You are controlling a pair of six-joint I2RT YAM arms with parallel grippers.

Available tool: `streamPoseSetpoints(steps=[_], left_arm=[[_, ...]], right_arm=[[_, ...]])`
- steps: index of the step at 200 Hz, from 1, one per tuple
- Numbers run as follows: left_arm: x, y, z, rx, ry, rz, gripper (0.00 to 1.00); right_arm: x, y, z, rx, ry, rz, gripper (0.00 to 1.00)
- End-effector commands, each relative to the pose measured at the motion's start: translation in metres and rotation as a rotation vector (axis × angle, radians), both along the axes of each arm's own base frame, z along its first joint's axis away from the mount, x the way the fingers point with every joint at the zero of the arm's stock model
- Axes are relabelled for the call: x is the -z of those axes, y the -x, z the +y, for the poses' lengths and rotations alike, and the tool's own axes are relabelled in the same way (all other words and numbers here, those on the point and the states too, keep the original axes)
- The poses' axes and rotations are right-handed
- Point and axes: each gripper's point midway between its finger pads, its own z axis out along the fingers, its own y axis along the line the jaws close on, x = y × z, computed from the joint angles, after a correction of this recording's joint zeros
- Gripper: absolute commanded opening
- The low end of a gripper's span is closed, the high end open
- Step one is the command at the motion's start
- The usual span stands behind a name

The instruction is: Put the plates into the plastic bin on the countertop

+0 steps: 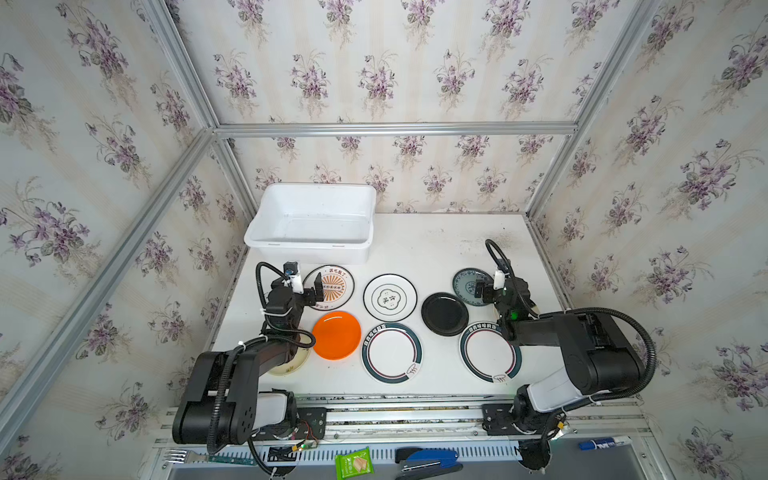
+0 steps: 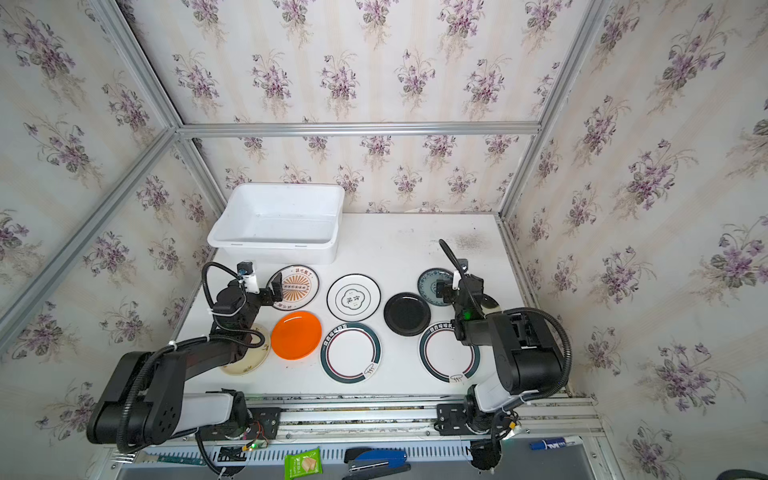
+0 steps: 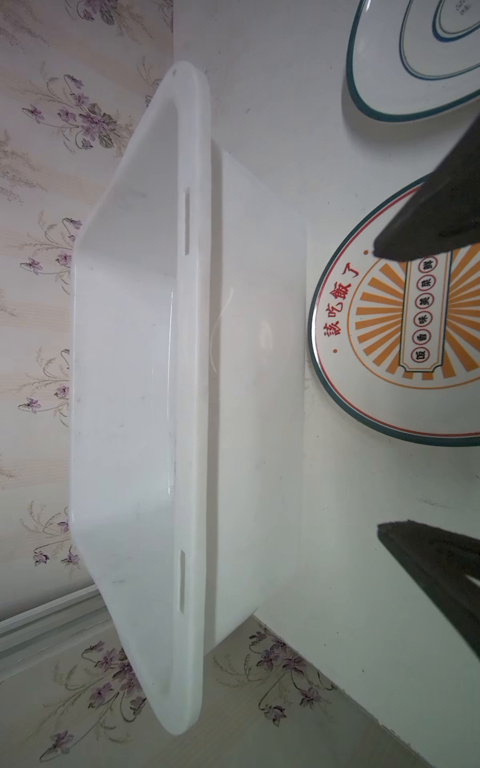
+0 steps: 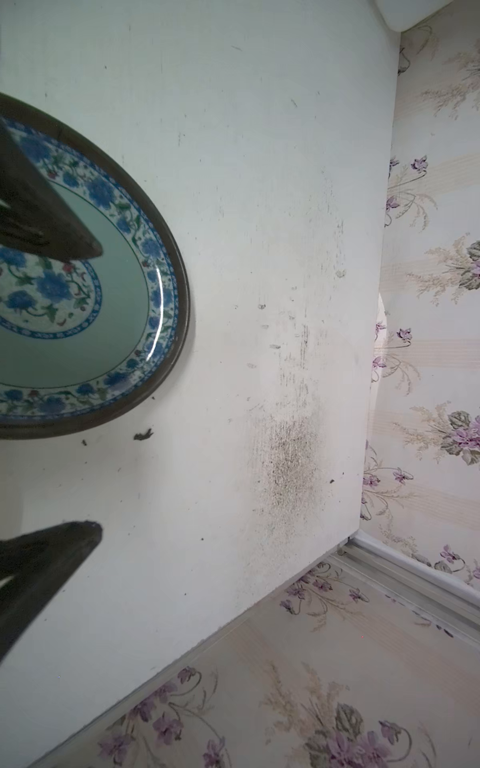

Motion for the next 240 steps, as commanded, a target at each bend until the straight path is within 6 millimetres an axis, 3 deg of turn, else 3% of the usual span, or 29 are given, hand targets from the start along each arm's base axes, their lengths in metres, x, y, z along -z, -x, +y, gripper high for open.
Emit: streamPoseSetpoints(steps=[1,187,240], left_arm=[[-0.005,-0.002,0.000,0.003,-0.013,-0.014,1.00],[-0.005,-0.002,-0.001,0.006,-0.014,-0.015,1.00],[-0.005,-0.002,-0.001,0.005,-0.014,-0.016,1.00]], right_arm=[[-0.013,-0.006,0.001,-0.003,-0.005,-0.045,1.00],[-0.013,-0.005,-0.002,0.016,-0.006,-0.051,1.00],[-0.013,-0.007,0.014,-0.083,-0.007,-0.040,1.00]])
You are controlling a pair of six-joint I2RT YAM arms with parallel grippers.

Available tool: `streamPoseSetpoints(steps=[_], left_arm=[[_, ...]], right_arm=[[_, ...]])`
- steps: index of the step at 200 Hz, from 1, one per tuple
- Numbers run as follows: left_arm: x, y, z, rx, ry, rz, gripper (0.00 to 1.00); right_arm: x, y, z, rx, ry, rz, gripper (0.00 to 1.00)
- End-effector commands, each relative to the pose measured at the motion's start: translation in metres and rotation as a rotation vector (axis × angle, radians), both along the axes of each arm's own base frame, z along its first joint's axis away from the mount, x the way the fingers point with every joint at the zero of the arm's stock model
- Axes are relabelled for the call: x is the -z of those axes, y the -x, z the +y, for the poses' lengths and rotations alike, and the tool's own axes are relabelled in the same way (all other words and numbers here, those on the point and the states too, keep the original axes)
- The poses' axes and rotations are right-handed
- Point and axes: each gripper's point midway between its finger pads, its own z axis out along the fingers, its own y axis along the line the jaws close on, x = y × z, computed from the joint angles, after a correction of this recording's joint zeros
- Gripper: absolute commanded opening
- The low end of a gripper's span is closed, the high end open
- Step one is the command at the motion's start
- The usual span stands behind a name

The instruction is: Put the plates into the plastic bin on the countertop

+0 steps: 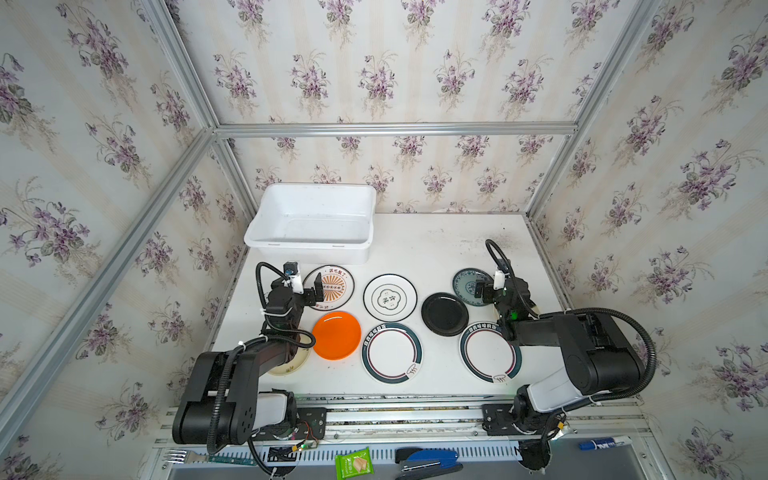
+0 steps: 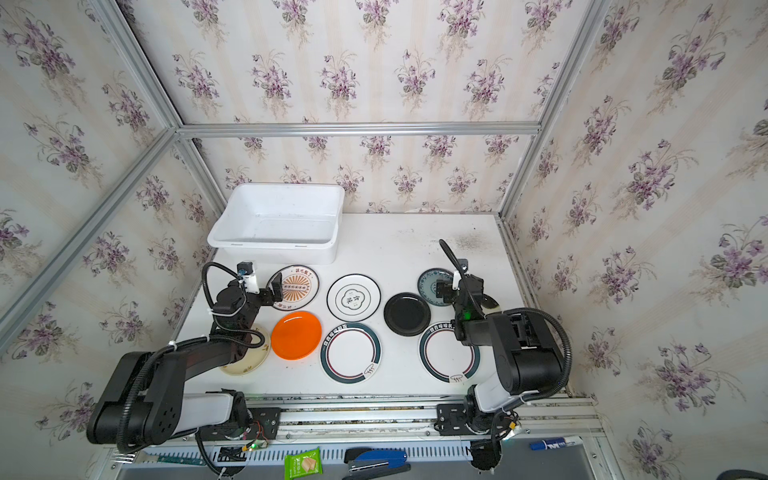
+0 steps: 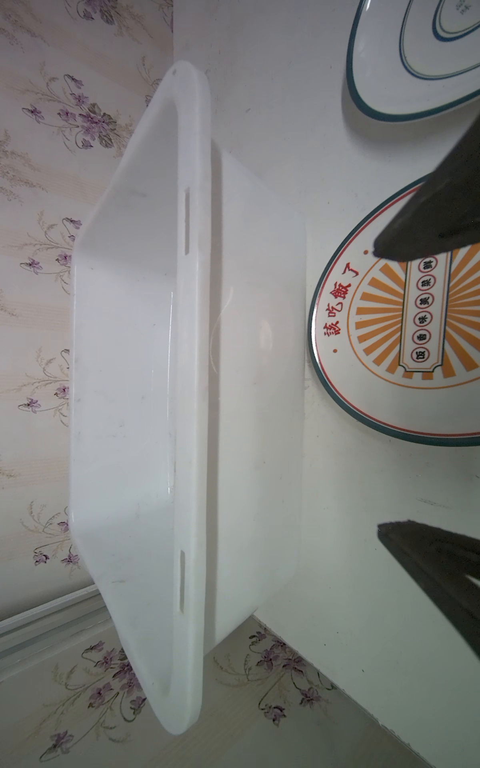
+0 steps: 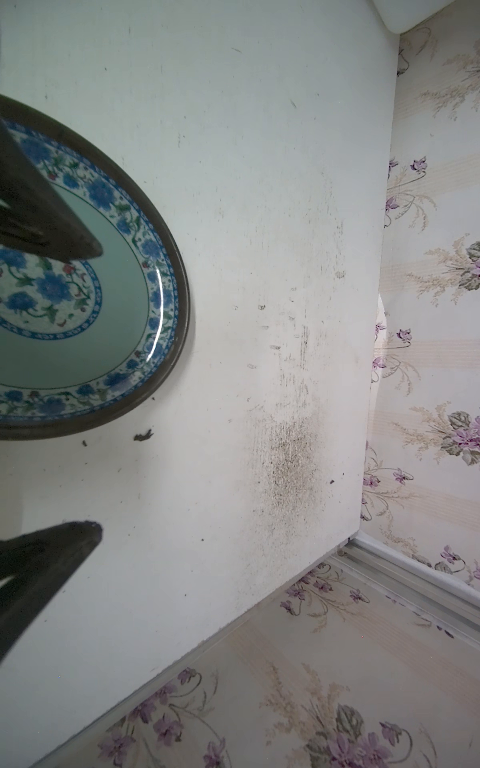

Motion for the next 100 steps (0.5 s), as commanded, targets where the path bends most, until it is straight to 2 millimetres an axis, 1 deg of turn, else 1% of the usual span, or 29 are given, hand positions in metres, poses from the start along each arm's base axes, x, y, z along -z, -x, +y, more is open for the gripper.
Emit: streamPoseSetpoints(steps=[1,82,87,91,100], left_arm=[[-0.0049,-0.0022,-0.0005,0.004,-0.014,-0.016,1.00],[-0.0047,-0.0021,-0.0002,0.005,-0.012,-0.015,1.00],[-0.0047,-0.0021,0.0003,0.003,-0.012,-0.015,1.00],[-0.0047,-0.0021,0.0006,0.003,-0.010,-0.015,1.00],[-0.0048,-0.0024,0.0009,0.008,-0.005,-0.015,1.00]], right_arm=[[-0.0131,-0.0071,0.0108,-0.064,0.000,-0.043,1.00],[-0.0135,-0.0075,0.0122,-0.071,-0.001,-0.044,1.00],[-0.0146,-0.0089,0.0091,-0.055,-0.007,-0.047,1.00],[-0.0092,-0.0075,0.0056,-0.040,-0.012,-0.022,1.00],[-0.0091,-0.0077,0.0053,-0.039,-0.013,-0.020,1.00]])
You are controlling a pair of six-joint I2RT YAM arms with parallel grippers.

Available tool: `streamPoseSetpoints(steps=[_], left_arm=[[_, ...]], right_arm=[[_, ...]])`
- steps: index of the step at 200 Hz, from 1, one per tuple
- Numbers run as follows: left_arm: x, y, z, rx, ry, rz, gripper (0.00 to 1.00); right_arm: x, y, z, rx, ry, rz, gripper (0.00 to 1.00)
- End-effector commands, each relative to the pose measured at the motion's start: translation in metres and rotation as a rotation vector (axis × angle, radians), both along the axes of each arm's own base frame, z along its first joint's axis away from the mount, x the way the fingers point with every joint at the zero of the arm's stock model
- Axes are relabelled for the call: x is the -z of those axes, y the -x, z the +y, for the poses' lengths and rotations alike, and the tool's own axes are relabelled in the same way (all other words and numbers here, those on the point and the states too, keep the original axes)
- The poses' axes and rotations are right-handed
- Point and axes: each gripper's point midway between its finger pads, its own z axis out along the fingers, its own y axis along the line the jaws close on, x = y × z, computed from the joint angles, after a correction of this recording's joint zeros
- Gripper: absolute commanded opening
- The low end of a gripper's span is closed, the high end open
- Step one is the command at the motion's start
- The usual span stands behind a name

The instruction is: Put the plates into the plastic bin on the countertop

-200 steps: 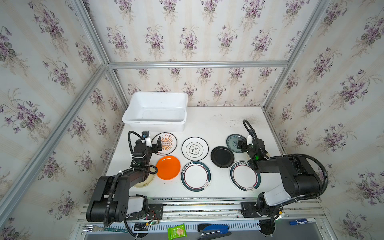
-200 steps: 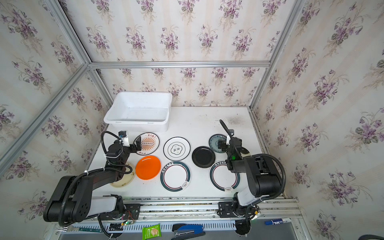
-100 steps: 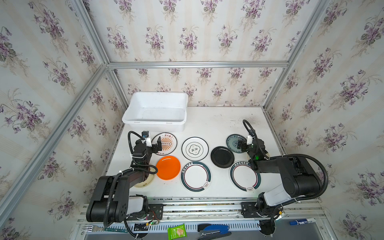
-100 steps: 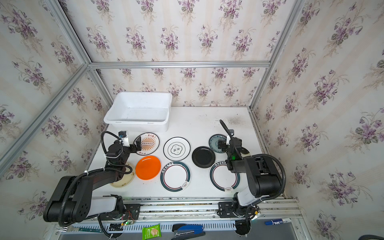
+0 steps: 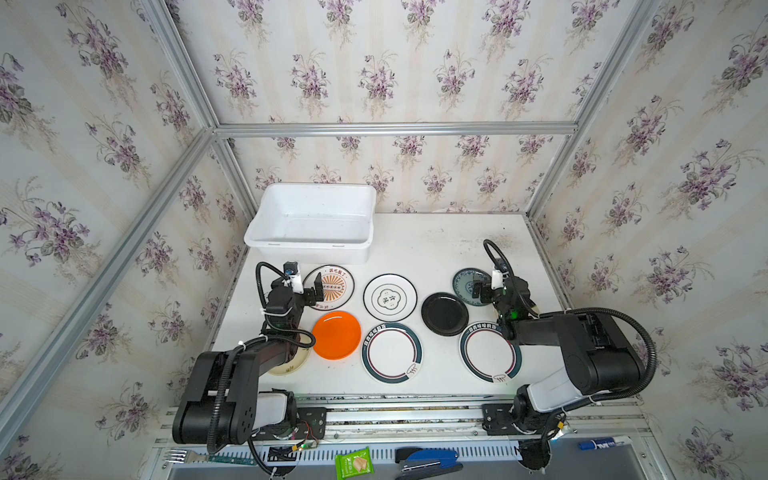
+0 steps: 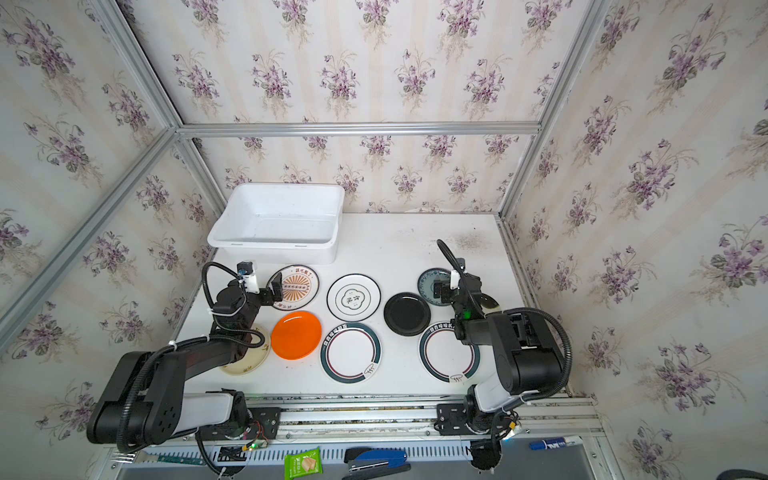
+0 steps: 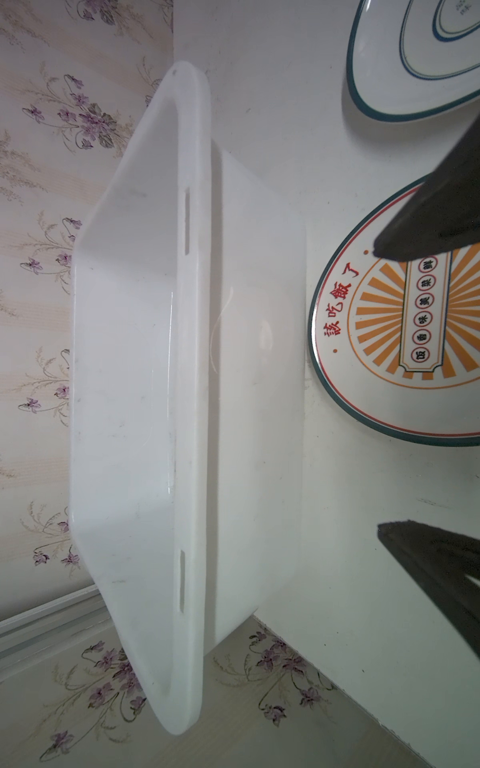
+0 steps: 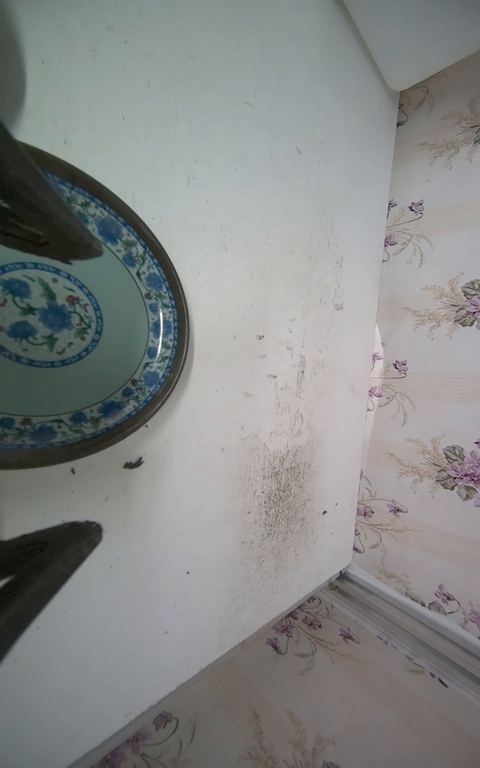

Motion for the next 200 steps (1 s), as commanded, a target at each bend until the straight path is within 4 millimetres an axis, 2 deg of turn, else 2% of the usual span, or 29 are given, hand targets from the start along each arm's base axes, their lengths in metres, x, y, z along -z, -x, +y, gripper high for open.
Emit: streamPoseSetpoints(steps=[1,25,38,61,64,69,97,112,147,164,186,200], left_arm=[[-0.005,-0.003,0.001,0.009,-0.005,-0.016,1.00],[-0.005,-0.002,0.001,0.010,-0.004,-0.016,1.00],[-0.005,-0.002,0.001,0.007,-0.007,-0.017,1.00],[-0.020,0.002,0.008,-0.047,-0.003,-0.031,1.00],[-0.017,0.003,0.010,-0.060,-0.003,-0.013,1.00],[-0.026,0.006,0.014,-0.086,0.007,-0.031,1.00],[-0.035,0.018,0.028,-0.195,0.040,-0.031,1.00],[-0.041,0.023,0.032,-0.238,0.063,-0.030,1.00],[-0.059,0.031,0.024,-0.246,0.116,-0.056,1.00],[-0.060,0.033,0.018,-0.267,0.127,-0.017,1.00],[-0.057,0.036,-0.005,-0.240,0.111,0.040,1.00],[-0.054,0.039,-0.020,-0.213,0.116,0.069,1.00]], right_arm=[[-0.007,-0.006,-0.004,0.017,-0.006,-0.018,1.00],[-0.009,-0.005,-0.005,0.024,-0.001,-0.028,1.00],[-0.015,-0.004,-0.012,0.085,0.020,-0.028,1.00],[-0.034,-0.001,-0.007,0.081,0.056,-0.020,1.00],[-0.035,-0.001,-0.006,0.080,0.062,-0.023,1.00],[-0.038,0.000,-0.004,0.082,0.072,-0.029,1.00],[-0.054,0.008,-0.023,0.229,0.064,-0.014,1.00],[-0.060,0.012,-0.023,0.244,0.014,0.030,1.00],[-0.069,0.022,-0.010,0.229,-0.115,0.144,1.00],[-0.069,0.031,-0.003,0.216,-0.166,0.236,0.99],[-0.062,0.053,-0.005,0.270,-0.231,0.370,0.99],[-0.053,0.069,-0.014,0.332,-0.283,0.448,0.99]])
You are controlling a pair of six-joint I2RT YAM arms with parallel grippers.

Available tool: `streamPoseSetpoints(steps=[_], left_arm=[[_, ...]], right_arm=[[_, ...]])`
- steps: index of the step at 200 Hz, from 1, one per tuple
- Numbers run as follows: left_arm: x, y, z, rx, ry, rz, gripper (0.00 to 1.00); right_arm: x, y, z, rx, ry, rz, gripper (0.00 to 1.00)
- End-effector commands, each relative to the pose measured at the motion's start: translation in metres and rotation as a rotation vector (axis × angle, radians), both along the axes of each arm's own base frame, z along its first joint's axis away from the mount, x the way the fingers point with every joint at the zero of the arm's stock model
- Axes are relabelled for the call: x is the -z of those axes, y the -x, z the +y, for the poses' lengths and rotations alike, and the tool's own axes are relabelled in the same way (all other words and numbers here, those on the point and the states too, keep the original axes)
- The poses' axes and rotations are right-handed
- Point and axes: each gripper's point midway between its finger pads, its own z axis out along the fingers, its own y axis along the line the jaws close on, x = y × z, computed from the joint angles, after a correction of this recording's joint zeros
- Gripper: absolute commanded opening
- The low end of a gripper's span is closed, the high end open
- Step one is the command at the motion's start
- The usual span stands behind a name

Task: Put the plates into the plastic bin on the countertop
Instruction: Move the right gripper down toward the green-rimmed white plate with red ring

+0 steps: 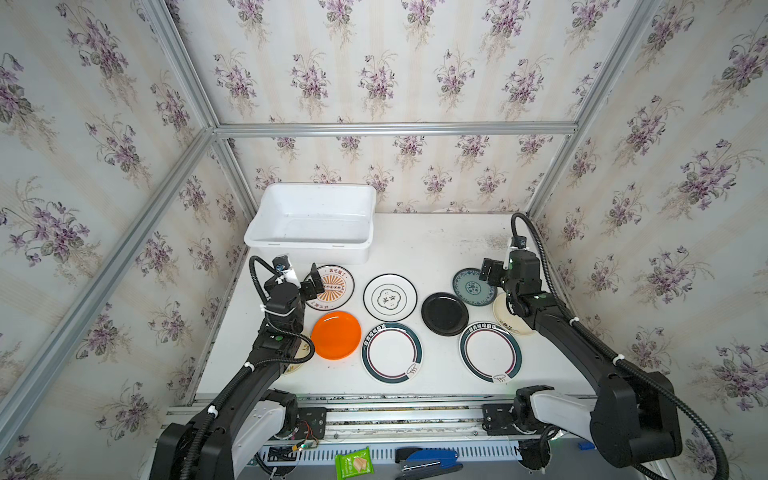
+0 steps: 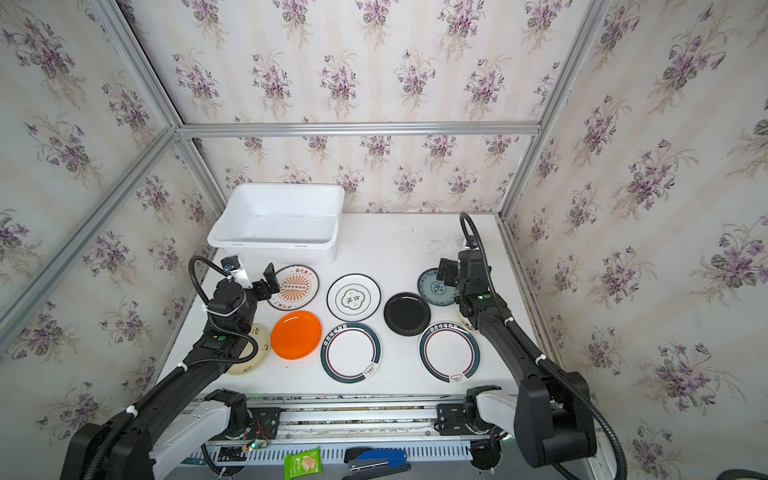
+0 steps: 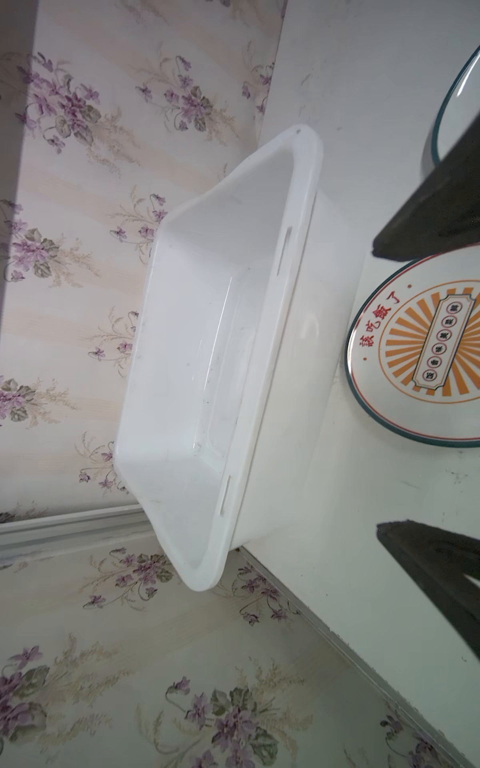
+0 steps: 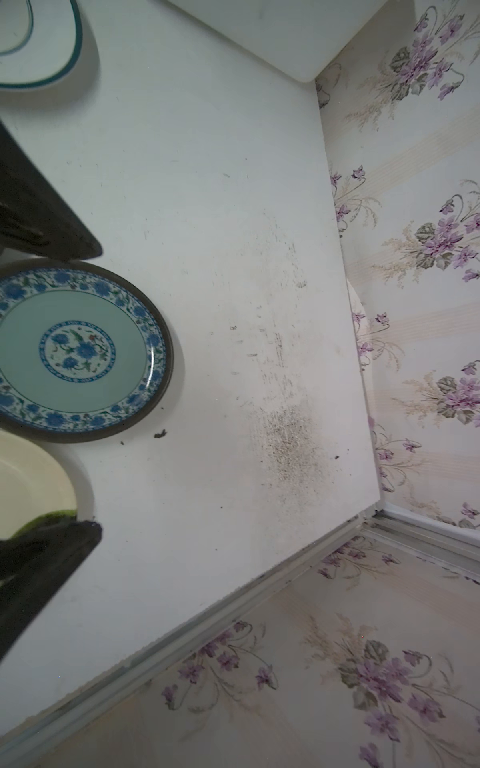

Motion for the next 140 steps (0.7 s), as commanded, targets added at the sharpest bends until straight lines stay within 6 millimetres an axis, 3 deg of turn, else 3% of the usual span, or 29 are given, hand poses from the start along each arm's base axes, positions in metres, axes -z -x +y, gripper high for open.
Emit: streamPoseSetpoints(steps=[1,31,50,105,140], left_arm=[[0.015,0.009,-0.008,-0.030,0.009,0.092,1.00],[0.019,0.015,-0.045,0.095,0.060,0.127,1.00],[0.019,0.015,-0.065,0.196,0.060,0.139,1.00],[0.025,0.014,-0.089,0.321,0.090,0.138,1.00],[0.026,0.016,-0.088,0.320,0.086,0.135,1.00]], right_arm=[[0.037,0.045,-0.008,0.097,-0.124,0.251,0.99],[0.061,0.072,-0.034,0.226,-0.181,0.367,0.99],[0.069,0.082,-0.037,0.241,-0.227,0.418,0.99],[0.077,0.109,-0.025,0.220,-0.292,0.550,0.97],[0.082,0.134,-0.018,0.217,-0.320,0.618,0.93]])
